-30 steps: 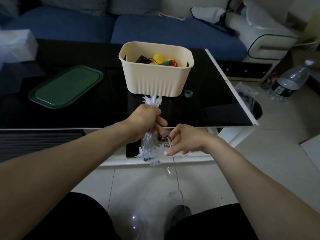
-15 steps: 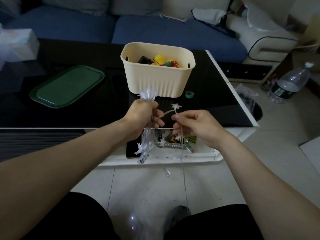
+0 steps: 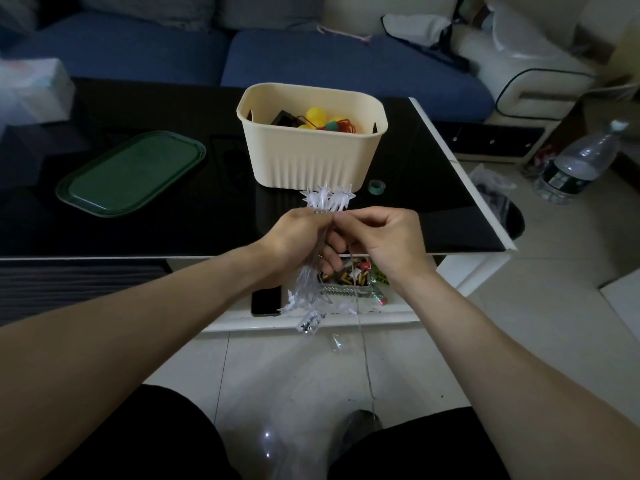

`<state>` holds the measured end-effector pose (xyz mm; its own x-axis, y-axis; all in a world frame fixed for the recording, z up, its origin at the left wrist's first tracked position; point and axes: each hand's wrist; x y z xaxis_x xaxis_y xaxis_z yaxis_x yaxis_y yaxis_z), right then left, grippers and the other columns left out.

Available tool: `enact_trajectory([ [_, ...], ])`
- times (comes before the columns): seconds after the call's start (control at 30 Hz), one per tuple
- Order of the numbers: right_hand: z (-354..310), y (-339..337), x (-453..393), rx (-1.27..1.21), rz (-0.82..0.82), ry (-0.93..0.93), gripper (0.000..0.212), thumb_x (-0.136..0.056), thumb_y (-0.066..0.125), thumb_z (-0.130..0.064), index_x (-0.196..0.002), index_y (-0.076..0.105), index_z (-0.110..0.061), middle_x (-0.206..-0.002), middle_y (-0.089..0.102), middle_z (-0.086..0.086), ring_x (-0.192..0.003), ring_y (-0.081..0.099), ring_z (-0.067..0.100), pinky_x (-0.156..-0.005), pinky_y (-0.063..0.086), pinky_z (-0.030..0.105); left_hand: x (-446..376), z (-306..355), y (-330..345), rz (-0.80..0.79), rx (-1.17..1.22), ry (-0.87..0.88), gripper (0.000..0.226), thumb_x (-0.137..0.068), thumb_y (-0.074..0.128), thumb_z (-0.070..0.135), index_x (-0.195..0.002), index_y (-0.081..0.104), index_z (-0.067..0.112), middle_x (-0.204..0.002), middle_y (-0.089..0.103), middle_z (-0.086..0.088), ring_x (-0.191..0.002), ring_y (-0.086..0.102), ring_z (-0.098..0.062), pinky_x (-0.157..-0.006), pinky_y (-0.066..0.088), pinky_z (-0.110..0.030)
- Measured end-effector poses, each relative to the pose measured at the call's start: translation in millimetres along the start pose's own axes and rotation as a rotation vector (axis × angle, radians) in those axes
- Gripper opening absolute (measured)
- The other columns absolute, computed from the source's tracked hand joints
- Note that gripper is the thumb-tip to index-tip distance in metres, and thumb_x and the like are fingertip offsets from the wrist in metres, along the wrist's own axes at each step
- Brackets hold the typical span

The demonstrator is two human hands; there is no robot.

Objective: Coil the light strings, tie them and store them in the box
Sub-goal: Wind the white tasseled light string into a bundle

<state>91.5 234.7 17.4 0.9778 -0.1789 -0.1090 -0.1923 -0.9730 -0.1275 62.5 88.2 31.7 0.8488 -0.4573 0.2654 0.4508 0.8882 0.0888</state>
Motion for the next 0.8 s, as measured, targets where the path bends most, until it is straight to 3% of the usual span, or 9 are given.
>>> enact_trajectory([
  [0.13, 1, 4, 0, 0.031, 0.069, -0.040, 0.010, -0.083, 0.082, -0.016, -0.088, 0.080, -0.008, -0.076, 0.077, 0.004, -0.071, 0.074, 0.017, -0.072, 0.062, 0.033, 0, 0, 1, -0.002, 0.010, 0.010, 0.037, -0.104, 0.026, 0.010, -0.086, 0.057, 0.002, -0.065, 0.057, -0.011, -0.045, 0.055, -0.021, -0.048, 0.042, -0.029],
  [0.27, 0, 11, 1, 0.143, 0.064, -0.112, 0.002, -0.087, 0.079, -0.016, -0.085, 0.079, -0.018, -0.073, 0.075, -0.005, -0.070, 0.072, 0.005, -0.066, 0.053, 0.018, -2, -3, -1, 0.021, 0.008, 0.005, 0.037, -0.103, 0.026, 0.008, -0.084, 0.056, 0.000, -0.065, 0.056, -0.012, -0.044, 0.053, -0.021, -0.046, 0.039, -0.028],
  [0.37, -6, 14, 5, 0.326, -0.017, -0.122, 0.013, -0.092, 0.070, -0.012, -0.097, 0.081, -0.018, -0.073, 0.073, -0.014, -0.069, 0.068, -0.004, -0.064, 0.046, 0.008, -3, -7, -2, 0.115, -0.052, 0.014, 0.038, -0.104, 0.030, 0.009, -0.076, 0.054, 0.002, -0.060, 0.055, -0.012, -0.041, 0.050, -0.021, -0.049, 0.034, -0.029],
  [0.47, -14, 16, 9, 0.475, -0.177, -0.115, 0.026, -0.097, 0.061, -0.010, -0.115, 0.076, -0.021, -0.078, 0.070, -0.011, -0.067, 0.065, -0.006, -0.062, 0.043, 0.005, -3, -10, -6, 0.188, -0.162, 0.034, 0.040, -0.105, 0.030, 0.010, -0.071, 0.049, 0.005, -0.048, 0.054, -0.007, -0.037, 0.047, -0.016, -0.045, 0.033, -0.027],
  [0.53, -16, 19, 11, 0.585, -0.264, -0.107, 0.036, -0.100, 0.058, -0.020, -0.135, 0.063, -0.028, -0.097, 0.064, -0.003, -0.082, 0.065, 0.002, -0.067, 0.041, 0.006, -5, -10, -9, 0.219, -0.191, 0.044, 0.045, -0.105, 0.030, 0.011, -0.065, 0.051, 0.005, -0.050, 0.053, -0.012, -0.036, 0.044, -0.017, -0.044, 0.034, -0.025],
  [0.6, -16, 21, 11, 0.701, -0.369, -0.067, 0.055, -0.101, 0.056, -0.026, -0.153, 0.040, -0.031, -0.109, 0.053, 0.002, -0.093, 0.056, 0.010, -0.070, 0.037, 0.014, -7, -10, -13, 0.251, -0.206, 0.040, 0.047, -0.104, 0.032, 0.011, -0.062, 0.052, 0.004, -0.057, 0.054, -0.014, -0.037, 0.044, -0.016, -0.044, 0.034, -0.026],
  [0.7, -19, 18, 14, 0.699, -0.510, -0.009, 0.073, -0.101, 0.057, -0.032, -0.160, 0.014, -0.035, -0.114, 0.048, 0.000, -0.090, 0.054, 0.007, -0.068, 0.034, 0.011, -6, -8, -15, 0.253, -0.221, 0.023, 0.046, -0.102, 0.033, 0.011, -0.061, 0.051, 0.005, -0.053, 0.054, -0.006, -0.037, 0.044, -0.013, -0.043, 0.033, -0.022],
  [0.8, -19, 17, 15, 0.615, -0.542, 0.005, 0.086, -0.096, 0.065, -0.034, -0.160, 0.008, -0.031, -0.114, 0.055, -0.005, -0.079, 0.055, -0.001, -0.066, 0.039, 0.009, -5, -4, -15, 0.271, -0.207, 0.045, 0.040, -0.101, 0.035, 0.012, -0.064, 0.049, 0.008, -0.052, 0.049, -0.005, -0.042, 0.043, -0.016, -0.047, 0.034, -0.024],
])
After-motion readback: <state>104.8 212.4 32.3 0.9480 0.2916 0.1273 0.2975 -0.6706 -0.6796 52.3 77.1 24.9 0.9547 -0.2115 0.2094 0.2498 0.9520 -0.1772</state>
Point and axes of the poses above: each hand's wrist, its own x-axis away from the middle knuckle, its own y-axis out of the palm, z = x × y
